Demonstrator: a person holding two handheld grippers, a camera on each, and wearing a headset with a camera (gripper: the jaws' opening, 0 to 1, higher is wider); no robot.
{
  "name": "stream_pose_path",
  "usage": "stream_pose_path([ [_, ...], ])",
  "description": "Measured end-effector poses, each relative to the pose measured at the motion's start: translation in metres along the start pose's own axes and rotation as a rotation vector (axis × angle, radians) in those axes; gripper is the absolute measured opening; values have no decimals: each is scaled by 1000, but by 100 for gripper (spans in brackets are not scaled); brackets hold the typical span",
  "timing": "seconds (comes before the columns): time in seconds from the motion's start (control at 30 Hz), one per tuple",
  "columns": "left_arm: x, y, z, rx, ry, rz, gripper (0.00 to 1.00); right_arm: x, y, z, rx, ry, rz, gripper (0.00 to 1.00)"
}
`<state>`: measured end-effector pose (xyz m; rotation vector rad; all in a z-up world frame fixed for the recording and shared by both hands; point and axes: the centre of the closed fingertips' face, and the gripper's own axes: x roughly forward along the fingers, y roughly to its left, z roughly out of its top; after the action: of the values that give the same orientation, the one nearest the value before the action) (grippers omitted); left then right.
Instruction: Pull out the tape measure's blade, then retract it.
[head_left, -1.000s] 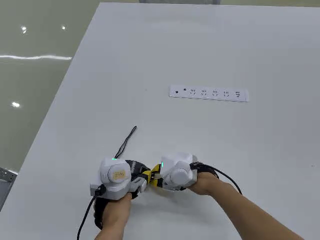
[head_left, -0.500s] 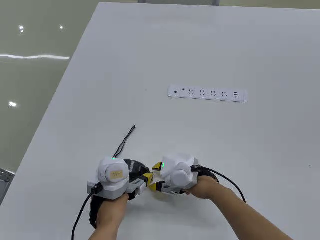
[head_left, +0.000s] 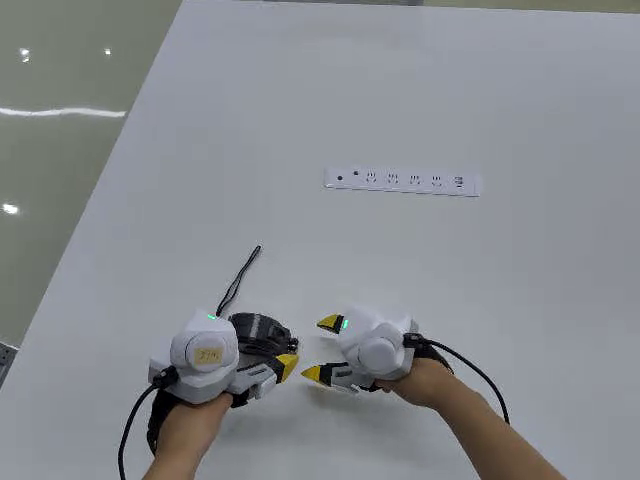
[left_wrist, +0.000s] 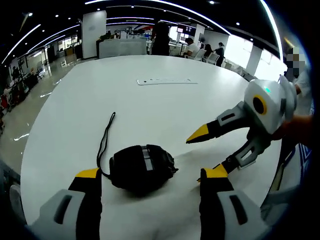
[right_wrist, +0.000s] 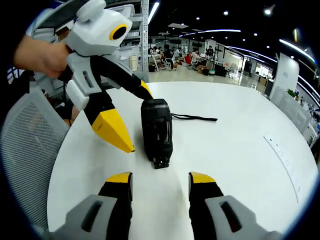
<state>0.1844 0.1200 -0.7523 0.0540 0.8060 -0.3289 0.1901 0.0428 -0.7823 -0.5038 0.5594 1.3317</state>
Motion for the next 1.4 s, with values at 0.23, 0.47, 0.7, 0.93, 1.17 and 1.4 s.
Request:
stream_pose_path([
  [0.23,-11,-5,3,82,-34,-63,85,-28,2,-5,82,-36,-65,55],
  [0.47,-26,3,1,136,-42,-98,89,-58,4,-8,156,-80,-144,64],
  [0.7,-41,7,-4,150,-69,-122,95,-91,12,-6,193,-106,-203,72],
  [0.93,-62,3,1,137,-113,-158,98,-116,18,-13,238,-118,-244,81],
  [1.17,-81,-2,0,167,-137,-197,99,-140,19,-23,283,-128,-281,88],
  [1.4,-93,1,-5,224,-119,-188,99,-166,17,-29,322,-140,-325,94],
])
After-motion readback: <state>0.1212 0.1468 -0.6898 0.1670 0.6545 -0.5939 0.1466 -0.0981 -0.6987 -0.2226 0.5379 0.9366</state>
